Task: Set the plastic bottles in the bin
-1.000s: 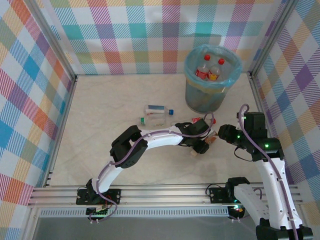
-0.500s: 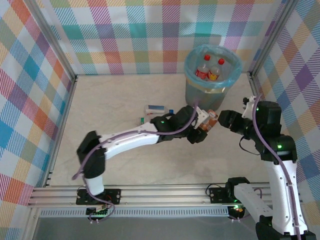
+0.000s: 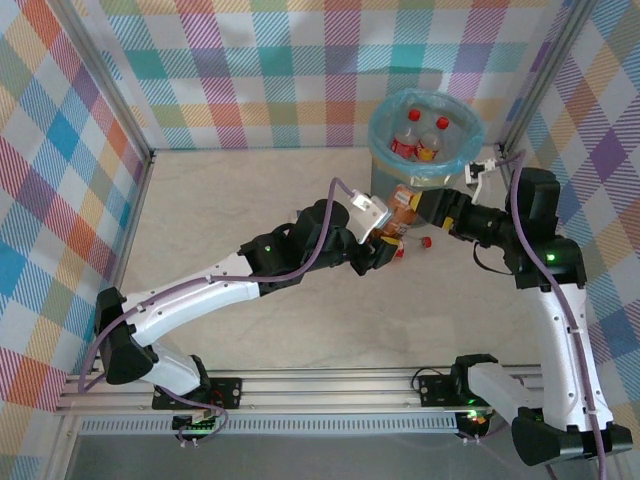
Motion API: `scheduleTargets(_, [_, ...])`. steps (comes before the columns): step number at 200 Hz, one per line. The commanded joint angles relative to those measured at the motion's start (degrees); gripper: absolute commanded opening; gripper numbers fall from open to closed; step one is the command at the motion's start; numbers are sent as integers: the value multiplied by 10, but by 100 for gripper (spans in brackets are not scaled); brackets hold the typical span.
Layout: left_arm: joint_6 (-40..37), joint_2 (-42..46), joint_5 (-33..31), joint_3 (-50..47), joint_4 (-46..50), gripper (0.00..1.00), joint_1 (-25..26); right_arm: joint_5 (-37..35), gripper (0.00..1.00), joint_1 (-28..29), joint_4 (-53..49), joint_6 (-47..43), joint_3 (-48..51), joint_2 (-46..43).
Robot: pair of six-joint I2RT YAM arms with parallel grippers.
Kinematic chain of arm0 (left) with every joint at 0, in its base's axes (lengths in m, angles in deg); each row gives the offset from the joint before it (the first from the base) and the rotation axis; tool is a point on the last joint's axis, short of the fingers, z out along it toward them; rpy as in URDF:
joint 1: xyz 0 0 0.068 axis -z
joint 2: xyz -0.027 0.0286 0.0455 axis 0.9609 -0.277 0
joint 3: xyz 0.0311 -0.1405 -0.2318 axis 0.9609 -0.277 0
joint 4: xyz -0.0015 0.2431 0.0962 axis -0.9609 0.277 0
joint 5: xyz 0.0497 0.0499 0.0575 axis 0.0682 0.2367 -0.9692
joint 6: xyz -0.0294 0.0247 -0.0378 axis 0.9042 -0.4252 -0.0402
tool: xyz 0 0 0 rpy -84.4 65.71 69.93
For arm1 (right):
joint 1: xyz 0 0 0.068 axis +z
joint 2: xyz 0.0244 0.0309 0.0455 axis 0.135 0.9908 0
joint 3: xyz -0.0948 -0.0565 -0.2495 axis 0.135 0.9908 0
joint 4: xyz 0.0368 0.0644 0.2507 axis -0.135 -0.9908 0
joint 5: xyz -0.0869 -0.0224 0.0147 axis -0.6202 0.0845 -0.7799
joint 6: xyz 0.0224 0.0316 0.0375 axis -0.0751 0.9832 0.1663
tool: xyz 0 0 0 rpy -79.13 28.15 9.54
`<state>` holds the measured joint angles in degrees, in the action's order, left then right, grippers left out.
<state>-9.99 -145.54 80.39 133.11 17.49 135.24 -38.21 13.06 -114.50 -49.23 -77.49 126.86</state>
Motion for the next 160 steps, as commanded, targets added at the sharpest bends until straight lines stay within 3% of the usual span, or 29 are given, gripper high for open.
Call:
scheduleTargets(1, [-20, 23, 18, -9, -16, 45, 6, 43, 72, 8, 52, 24, -11, 3])
scheduleTargets(83, [-20, 24, 28, -6, -8, 45, 6, 46, 76, 39, 41, 7, -27, 16])
scheduleTargets(160, [-33, 30, 29, -1, 2, 47, 6, 8, 63, 72, -3, -23, -59, 51])
